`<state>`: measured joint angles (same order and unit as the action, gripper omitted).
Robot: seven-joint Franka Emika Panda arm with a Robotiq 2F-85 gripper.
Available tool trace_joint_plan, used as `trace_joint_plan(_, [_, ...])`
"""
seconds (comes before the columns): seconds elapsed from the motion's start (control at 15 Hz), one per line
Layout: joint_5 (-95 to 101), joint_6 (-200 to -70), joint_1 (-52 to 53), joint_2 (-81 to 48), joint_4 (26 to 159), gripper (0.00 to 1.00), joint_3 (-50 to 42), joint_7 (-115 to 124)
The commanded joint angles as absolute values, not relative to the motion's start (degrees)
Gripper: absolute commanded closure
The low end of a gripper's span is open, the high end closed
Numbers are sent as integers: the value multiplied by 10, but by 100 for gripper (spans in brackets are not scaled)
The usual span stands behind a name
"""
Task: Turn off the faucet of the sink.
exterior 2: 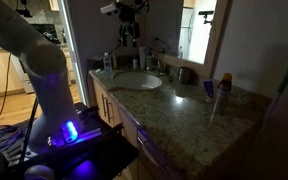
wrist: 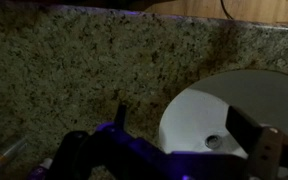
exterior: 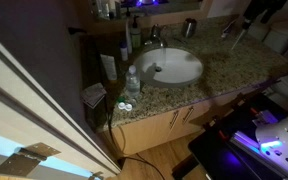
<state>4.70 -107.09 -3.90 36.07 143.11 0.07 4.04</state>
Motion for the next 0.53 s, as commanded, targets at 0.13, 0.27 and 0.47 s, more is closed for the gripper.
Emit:
trace_joint_plan(0.13, [48,-1069,-37,360,1430,0,-1,41])
trace_joint_plan(0.27, [50,-1065,-33,360,1429,0,-5,26])
trace_joint_plan(0.47, [41,-1114,-19,367,1442,0,-19,-18])
